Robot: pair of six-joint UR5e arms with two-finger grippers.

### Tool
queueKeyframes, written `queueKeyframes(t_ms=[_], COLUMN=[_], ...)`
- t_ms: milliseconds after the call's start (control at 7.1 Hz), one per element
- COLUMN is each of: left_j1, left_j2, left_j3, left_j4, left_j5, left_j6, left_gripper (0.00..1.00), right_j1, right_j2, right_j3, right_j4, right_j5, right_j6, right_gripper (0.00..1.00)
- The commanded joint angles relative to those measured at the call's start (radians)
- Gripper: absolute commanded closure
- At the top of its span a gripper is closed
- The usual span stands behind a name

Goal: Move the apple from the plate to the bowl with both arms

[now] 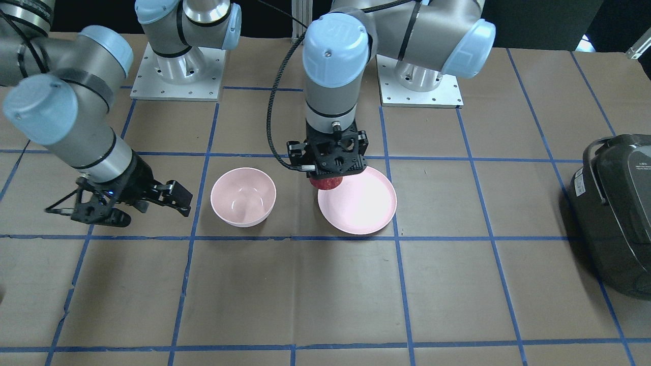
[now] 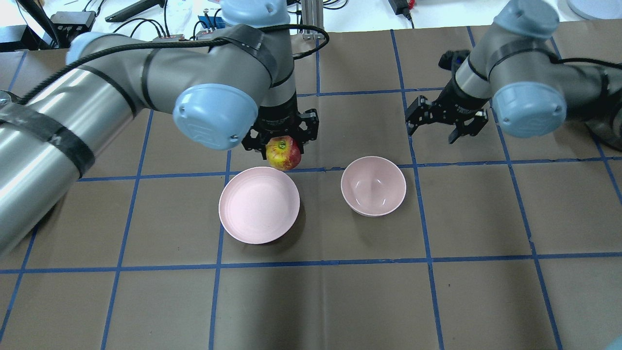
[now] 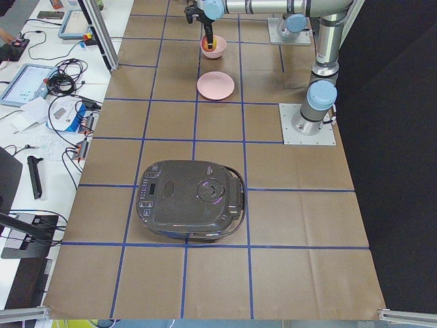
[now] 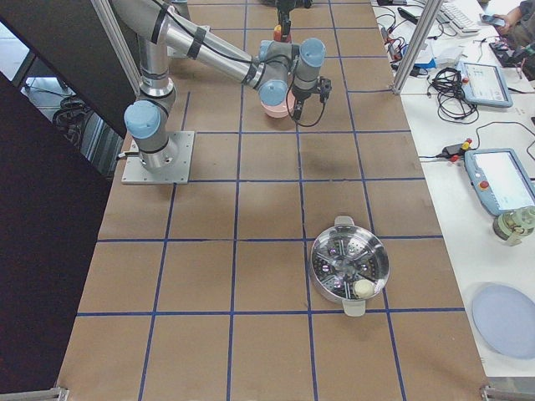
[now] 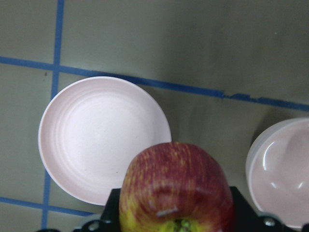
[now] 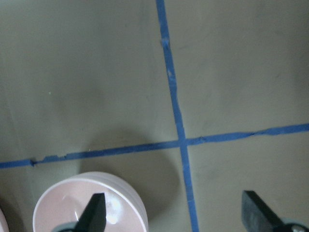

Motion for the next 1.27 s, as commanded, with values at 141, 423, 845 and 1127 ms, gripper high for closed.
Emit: queueKeyframes(t_ms=[141,423,845,1127], left_j1=[-0.132,-0.201,-0.218,-0.218], left_j2=[-0.171,-0.236,-0.256,-0.261], left_j3=[0.043,0.081,0.055,0.044], left_j4=[0.21,0.244,0.252,0.244], left_j5=[-0.03,-0.085,-0.101,-0.09], left_j6=[-0.251,-0.4,-0.44,-0.434], left_gripper=[0.83,0.83,0.73,0.38], right_j1=[-0.028,-0.024,-0.024,-0.024], right_j2=[-0.077,-0.066,-0.066,-0.065], right_j3=[-0.098,-0.062,-0.048,-0.045], right_j4=[0.049,0.04,0.038,0.037], right_j5=[-0.25,-0.257,-0.29,-0.335], right_j6=[-0.025,-0.024,-0.024,-0.025], right_gripper=[0.0,0.0,0.0,0.0])
